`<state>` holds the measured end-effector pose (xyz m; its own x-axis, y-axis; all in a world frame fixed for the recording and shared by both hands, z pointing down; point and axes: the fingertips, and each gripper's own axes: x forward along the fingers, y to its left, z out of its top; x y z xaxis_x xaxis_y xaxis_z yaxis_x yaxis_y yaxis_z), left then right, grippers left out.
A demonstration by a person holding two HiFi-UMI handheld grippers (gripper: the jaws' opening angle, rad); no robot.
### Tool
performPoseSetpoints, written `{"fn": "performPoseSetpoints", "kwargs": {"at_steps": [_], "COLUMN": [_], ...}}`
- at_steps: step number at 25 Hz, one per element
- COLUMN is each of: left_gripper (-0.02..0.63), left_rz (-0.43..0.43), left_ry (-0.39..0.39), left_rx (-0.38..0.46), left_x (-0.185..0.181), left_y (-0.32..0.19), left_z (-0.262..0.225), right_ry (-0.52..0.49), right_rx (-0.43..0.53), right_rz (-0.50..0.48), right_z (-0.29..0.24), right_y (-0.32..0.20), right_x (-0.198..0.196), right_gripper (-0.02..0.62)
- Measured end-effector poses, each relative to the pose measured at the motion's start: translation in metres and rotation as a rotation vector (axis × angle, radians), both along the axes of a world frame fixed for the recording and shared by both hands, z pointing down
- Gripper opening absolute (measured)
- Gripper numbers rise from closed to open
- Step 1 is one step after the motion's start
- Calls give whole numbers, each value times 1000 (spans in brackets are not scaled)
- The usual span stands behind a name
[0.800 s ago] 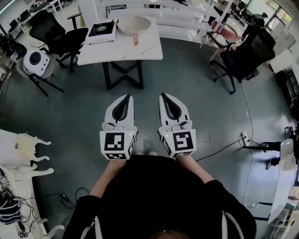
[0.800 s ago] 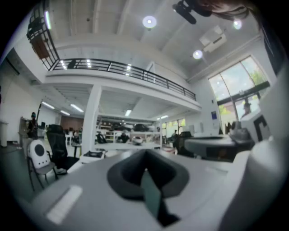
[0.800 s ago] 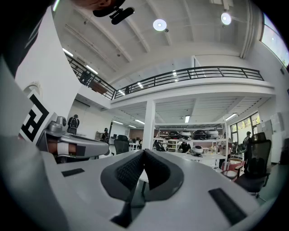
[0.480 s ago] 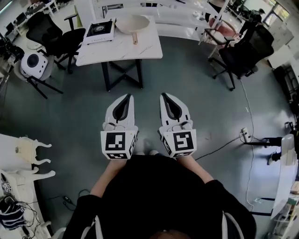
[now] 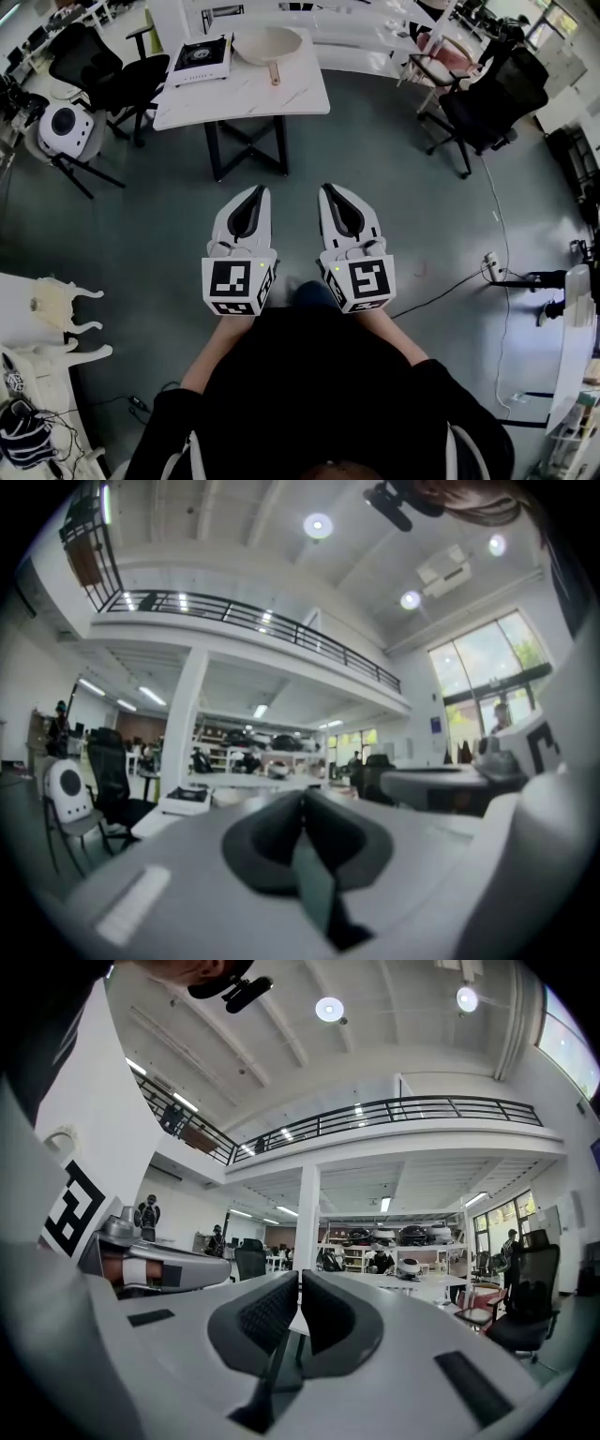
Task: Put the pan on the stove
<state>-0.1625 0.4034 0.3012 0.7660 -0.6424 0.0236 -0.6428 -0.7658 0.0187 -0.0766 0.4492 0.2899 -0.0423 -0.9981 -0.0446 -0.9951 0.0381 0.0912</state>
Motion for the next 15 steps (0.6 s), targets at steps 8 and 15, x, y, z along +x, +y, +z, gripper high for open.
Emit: {"fn": "performPoseSetpoints", "kwargs": {"at_steps": [8,15], "left_gripper": [9,9], "left_rz": [9,5], "left_ry": [6,17], "left_rx": [-15,-6], "left_x": [8,19], "left_y": [-19,-50], "left_z": [8,11], "right_ry": [-2,5], "right_rx": [-2,22], "right_rz": [-14,-32], "right_z": [6,6], "right_y": [-22,-58], "right_x": [6,20], "right_gripper": [23,23]}}
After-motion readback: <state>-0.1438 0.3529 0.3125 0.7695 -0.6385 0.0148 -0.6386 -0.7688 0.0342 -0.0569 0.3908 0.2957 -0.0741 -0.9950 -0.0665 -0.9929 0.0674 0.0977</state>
